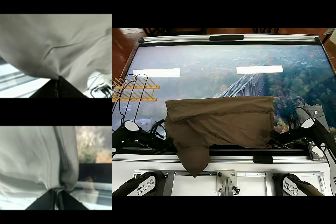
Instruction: Fold the shirts.
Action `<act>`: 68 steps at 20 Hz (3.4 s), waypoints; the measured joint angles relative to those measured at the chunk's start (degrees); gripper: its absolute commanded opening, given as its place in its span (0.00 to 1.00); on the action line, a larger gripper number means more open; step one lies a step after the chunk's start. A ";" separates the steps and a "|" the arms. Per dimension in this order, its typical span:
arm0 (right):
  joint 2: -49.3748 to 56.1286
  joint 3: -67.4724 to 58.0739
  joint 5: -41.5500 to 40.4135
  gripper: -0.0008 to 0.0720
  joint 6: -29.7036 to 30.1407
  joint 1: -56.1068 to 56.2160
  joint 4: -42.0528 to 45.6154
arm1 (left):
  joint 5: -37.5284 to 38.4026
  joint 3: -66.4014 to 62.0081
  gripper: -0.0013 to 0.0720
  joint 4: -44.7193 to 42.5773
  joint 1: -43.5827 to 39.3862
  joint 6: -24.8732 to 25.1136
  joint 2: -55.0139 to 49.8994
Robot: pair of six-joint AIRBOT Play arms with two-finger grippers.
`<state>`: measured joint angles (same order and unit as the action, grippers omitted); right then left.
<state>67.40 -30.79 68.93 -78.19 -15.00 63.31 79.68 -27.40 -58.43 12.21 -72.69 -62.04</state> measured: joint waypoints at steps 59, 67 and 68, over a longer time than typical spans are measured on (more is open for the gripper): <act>18.69 -47.71 4.02 0.08 0.68 9.35 -10.43 | 3.72 -71.80 0.07 6.19 -16.81 -13.18 -36.09; -3.37 -47.71 8.46 0.09 -3.67 9.35 -8.76 | -11.72 -71.80 0.06 10.36 -35.74 -16.96 -37.62; -5.53 -47.71 8.92 0.09 -4.48 9.35 -8.04 | -12.52 -71.80 0.07 9.81 -37.92 -16.98 -38.05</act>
<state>61.87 -78.50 77.84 -82.67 -5.65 55.27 67.16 -99.20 -48.62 -25.71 -89.67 -100.09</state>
